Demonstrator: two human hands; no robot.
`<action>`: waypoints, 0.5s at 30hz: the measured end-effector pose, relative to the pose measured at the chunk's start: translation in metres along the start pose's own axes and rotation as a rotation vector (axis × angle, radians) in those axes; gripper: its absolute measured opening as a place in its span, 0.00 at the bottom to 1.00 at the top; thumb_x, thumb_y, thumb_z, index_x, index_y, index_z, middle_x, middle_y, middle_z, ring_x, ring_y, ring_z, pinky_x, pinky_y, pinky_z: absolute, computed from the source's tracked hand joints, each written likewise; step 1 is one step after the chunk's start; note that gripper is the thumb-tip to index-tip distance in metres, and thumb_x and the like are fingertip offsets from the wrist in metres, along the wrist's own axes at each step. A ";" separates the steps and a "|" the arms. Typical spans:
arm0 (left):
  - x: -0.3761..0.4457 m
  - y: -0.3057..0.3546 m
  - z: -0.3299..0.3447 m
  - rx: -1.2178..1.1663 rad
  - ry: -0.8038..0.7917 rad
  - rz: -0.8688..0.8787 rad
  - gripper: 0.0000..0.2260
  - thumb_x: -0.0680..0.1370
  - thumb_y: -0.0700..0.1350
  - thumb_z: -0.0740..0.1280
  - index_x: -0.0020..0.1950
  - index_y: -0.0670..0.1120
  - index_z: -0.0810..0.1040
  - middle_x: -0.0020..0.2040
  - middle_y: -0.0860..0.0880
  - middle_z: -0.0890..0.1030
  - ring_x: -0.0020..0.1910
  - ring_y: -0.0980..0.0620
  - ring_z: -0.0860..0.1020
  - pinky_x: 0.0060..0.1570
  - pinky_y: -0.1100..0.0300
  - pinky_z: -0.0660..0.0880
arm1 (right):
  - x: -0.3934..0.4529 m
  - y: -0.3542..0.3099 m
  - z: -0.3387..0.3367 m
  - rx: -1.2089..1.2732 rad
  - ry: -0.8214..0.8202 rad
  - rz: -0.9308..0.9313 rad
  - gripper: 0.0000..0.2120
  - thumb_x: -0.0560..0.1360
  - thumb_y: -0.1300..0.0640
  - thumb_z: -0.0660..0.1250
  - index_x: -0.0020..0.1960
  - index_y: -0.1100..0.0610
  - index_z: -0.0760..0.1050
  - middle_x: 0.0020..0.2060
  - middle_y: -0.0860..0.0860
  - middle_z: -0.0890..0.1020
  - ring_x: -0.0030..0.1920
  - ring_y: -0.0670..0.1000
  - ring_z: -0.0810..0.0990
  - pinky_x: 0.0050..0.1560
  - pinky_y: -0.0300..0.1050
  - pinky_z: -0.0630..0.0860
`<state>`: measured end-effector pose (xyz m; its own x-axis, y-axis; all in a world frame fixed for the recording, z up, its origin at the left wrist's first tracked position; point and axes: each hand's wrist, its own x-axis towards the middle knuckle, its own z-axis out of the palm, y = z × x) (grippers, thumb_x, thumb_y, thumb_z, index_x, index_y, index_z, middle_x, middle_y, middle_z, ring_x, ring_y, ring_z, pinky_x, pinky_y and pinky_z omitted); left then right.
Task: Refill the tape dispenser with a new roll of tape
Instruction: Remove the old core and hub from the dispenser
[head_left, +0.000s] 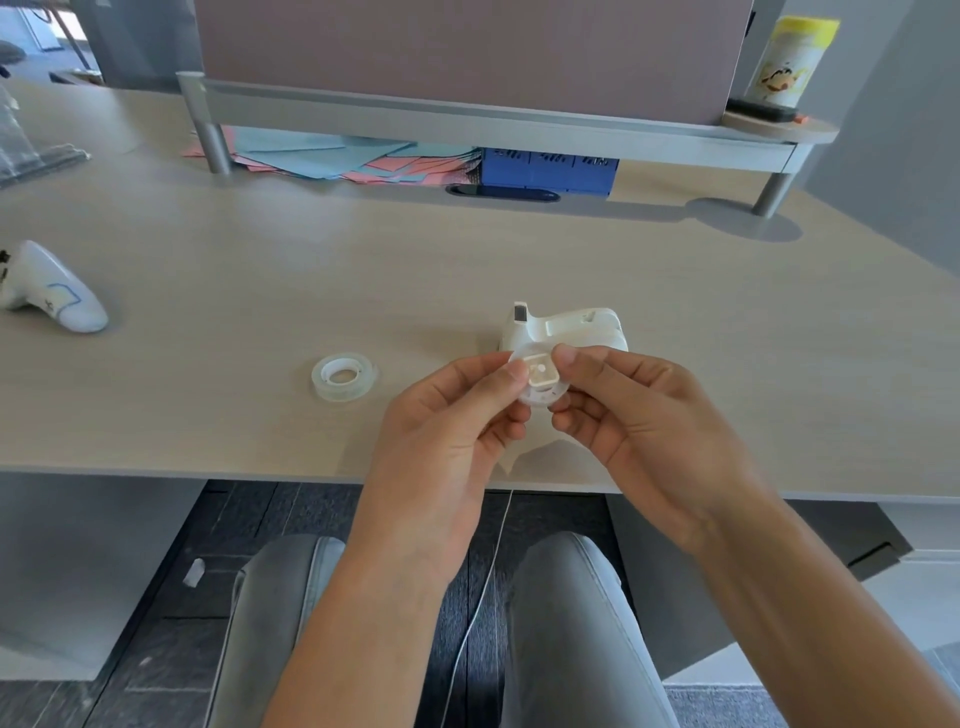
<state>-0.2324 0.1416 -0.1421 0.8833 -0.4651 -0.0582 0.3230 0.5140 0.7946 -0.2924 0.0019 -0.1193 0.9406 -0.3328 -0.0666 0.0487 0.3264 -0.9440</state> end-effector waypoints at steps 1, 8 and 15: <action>0.000 0.000 -0.001 -0.004 -0.002 -0.002 0.11 0.67 0.41 0.75 0.48 0.40 0.86 0.46 0.38 0.83 0.38 0.50 0.77 0.39 0.61 0.75 | 0.000 0.000 0.000 0.002 -0.002 0.004 0.14 0.71 0.55 0.75 0.50 0.64 0.86 0.45 0.61 0.83 0.42 0.51 0.78 0.43 0.39 0.81; -0.002 0.003 -0.006 -0.009 -0.006 0.001 0.13 0.69 0.41 0.74 0.52 0.37 0.85 0.44 0.40 0.83 0.37 0.51 0.76 0.40 0.62 0.75 | 0.000 -0.003 0.004 0.000 -0.034 0.032 0.15 0.70 0.55 0.75 0.51 0.65 0.85 0.48 0.62 0.82 0.43 0.52 0.77 0.41 0.39 0.80; -0.003 0.006 -0.010 -0.013 0.020 0.021 0.10 0.69 0.40 0.74 0.48 0.39 0.87 0.43 0.42 0.85 0.39 0.51 0.78 0.40 0.62 0.76 | 0.004 0.002 0.007 0.011 -0.049 0.034 0.13 0.70 0.57 0.74 0.49 0.65 0.85 0.41 0.57 0.84 0.39 0.50 0.78 0.40 0.38 0.80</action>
<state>-0.2301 0.1533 -0.1435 0.8965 -0.4398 -0.0535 0.3086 0.5333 0.7877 -0.2866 0.0075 -0.1196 0.9571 -0.2778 -0.0828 0.0196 0.3468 -0.9377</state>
